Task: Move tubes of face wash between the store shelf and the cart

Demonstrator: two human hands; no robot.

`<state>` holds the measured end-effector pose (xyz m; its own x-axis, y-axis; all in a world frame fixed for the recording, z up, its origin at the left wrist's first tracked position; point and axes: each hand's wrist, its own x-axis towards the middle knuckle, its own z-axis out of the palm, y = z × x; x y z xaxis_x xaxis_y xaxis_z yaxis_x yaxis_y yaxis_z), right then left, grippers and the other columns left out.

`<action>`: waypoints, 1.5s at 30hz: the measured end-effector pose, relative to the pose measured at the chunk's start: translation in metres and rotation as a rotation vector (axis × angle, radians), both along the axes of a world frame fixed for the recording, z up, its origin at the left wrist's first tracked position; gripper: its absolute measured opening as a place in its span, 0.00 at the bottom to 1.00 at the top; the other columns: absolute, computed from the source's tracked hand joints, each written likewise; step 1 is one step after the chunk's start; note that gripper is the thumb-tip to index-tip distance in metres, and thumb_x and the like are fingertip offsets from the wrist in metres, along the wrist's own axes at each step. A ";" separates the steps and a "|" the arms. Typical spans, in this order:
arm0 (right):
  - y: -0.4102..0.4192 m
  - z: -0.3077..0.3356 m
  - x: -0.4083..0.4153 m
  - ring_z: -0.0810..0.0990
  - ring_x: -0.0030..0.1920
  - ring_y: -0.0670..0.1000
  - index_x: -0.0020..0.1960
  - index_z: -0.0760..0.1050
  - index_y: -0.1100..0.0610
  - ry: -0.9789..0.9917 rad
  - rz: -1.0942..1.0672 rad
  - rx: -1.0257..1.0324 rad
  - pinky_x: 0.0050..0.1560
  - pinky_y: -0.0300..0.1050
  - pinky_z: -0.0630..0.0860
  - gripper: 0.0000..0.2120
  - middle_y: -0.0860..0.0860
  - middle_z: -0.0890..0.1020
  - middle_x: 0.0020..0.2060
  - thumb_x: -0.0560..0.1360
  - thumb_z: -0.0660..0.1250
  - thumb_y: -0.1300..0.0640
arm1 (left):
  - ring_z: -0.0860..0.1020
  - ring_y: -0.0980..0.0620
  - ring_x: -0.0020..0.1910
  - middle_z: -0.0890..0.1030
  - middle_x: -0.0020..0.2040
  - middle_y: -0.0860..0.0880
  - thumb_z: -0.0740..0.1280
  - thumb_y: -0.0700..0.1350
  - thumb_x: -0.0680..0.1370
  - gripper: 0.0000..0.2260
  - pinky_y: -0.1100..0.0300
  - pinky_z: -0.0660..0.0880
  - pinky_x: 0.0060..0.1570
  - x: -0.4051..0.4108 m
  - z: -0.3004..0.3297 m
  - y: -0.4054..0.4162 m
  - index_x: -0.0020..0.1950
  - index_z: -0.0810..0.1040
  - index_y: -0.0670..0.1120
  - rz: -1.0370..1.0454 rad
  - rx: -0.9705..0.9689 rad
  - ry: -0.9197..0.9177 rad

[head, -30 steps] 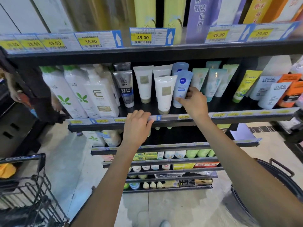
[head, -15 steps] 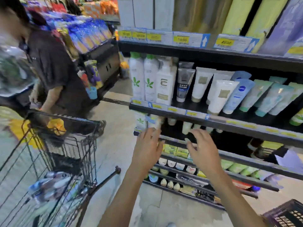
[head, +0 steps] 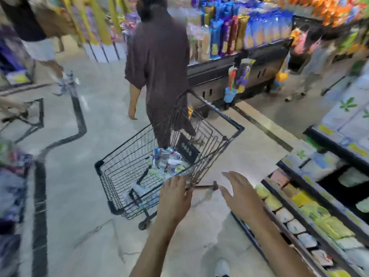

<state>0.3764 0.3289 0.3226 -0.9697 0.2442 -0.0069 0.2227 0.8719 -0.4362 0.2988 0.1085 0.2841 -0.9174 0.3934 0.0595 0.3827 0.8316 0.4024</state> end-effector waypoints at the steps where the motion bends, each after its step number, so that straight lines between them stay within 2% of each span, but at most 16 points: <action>1: -0.011 -0.003 -0.011 0.66 0.75 0.50 0.77 0.69 0.51 -0.020 0.023 -0.011 0.72 0.43 0.63 0.22 0.49 0.70 0.74 0.84 0.62 0.47 | 0.76 0.37 0.61 0.79 0.62 0.41 0.60 0.56 0.80 0.23 0.43 0.74 0.62 -0.002 -0.003 -0.014 0.69 0.75 0.44 0.033 -0.005 -0.020; 5: -0.038 -0.023 -0.046 0.67 0.75 0.50 0.78 0.67 0.51 -0.101 0.109 -0.052 0.73 0.48 0.67 0.25 0.48 0.70 0.75 0.83 0.60 0.44 | 0.71 0.42 0.68 0.74 0.68 0.45 0.61 0.56 0.84 0.21 0.49 0.68 0.68 -0.012 -0.010 -0.053 0.74 0.70 0.47 0.132 -0.072 -0.109; 14: -0.033 -0.060 -0.132 0.69 0.73 0.53 0.76 0.68 0.50 -0.217 0.177 -0.119 0.72 0.55 0.68 0.24 0.49 0.71 0.74 0.82 0.63 0.46 | 0.72 0.43 0.70 0.75 0.71 0.45 0.61 0.57 0.84 0.24 0.48 0.71 0.67 -0.092 -0.037 -0.053 0.77 0.69 0.47 0.217 -0.081 -0.218; 20: -0.013 -0.073 -0.225 0.69 0.73 0.52 0.76 0.67 0.46 -0.326 0.206 -0.118 0.68 0.62 0.72 0.23 0.47 0.70 0.74 0.82 0.61 0.42 | 0.72 0.44 0.69 0.75 0.71 0.46 0.61 0.57 0.84 0.24 0.48 0.72 0.66 -0.165 -0.046 -0.030 0.77 0.69 0.48 0.271 -0.115 -0.301; 24: -0.012 -0.087 -0.292 0.73 0.66 0.53 0.74 0.70 0.50 -0.344 0.285 -0.119 0.62 0.51 0.75 0.21 0.49 0.76 0.68 0.82 0.63 0.47 | 0.74 0.42 0.66 0.77 0.68 0.44 0.61 0.57 0.83 0.23 0.46 0.73 0.63 -0.211 -0.066 -0.024 0.75 0.71 0.46 0.294 -0.126 -0.358; 29: -0.028 -0.111 -0.359 0.75 0.64 0.55 0.74 0.71 0.51 -0.445 0.305 -0.133 0.52 0.46 0.69 0.21 0.52 0.77 0.65 0.82 0.64 0.49 | 0.73 0.42 0.69 0.76 0.71 0.44 0.63 0.55 0.84 0.24 0.46 0.73 0.64 -0.258 -0.091 -0.029 0.76 0.70 0.45 0.349 -0.073 -0.456; 33: -0.046 -0.144 -0.416 0.77 0.63 0.58 0.76 0.69 0.54 -0.524 0.301 -0.131 0.57 0.50 0.75 0.23 0.55 0.77 0.67 0.82 0.66 0.51 | 0.71 0.41 0.70 0.73 0.72 0.43 0.62 0.54 0.84 0.24 0.45 0.72 0.66 -0.302 -0.121 -0.039 0.78 0.68 0.44 0.407 -0.013 -0.570; 36: -0.057 -0.172 -0.458 0.79 0.60 0.60 0.73 0.71 0.57 -0.566 0.240 -0.138 0.54 0.51 0.75 0.22 0.58 0.79 0.63 0.80 0.68 0.54 | 0.72 0.40 0.71 0.73 0.73 0.41 0.63 0.53 0.84 0.25 0.43 0.72 0.68 -0.336 -0.150 -0.046 0.78 0.68 0.43 0.425 0.005 -0.623; 40: -0.062 -0.234 -0.509 0.80 0.52 0.60 0.65 0.73 0.57 -0.613 0.168 -0.147 0.50 0.53 0.79 0.18 0.58 0.81 0.58 0.79 0.69 0.51 | 0.74 0.38 0.67 0.75 0.69 0.38 0.65 0.52 0.83 0.24 0.44 0.74 0.65 -0.384 -0.203 -0.053 0.76 0.68 0.42 0.424 0.004 -0.689; 42: -0.063 -0.265 -0.529 0.79 0.50 0.59 0.67 0.72 0.56 -0.636 0.125 -0.149 0.46 0.52 0.78 0.19 0.57 0.80 0.57 0.80 0.69 0.50 | 0.76 0.38 0.64 0.76 0.67 0.39 0.65 0.51 0.83 0.23 0.45 0.75 0.63 -0.403 -0.231 -0.054 0.75 0.69 0.42 0.433 0.014 -0.710; 45: -0.064 -0.312 -0.555 0.79 0.58 0.62 0.73 0.69 0.57 -0.643 0.110 -0.131 0.47 0.50 0.73 0.24 0.59 0.79 0.61 0.79 0.69 0.53 | 0.76 0.38 0.64 0.75 0.68 0.38 0.66 0.51 0.83 0.24 0.46 0.75 0.62 -0.429 -0.275 -0.052 0.76 0.68 0.41 0.439 0.028 -0.742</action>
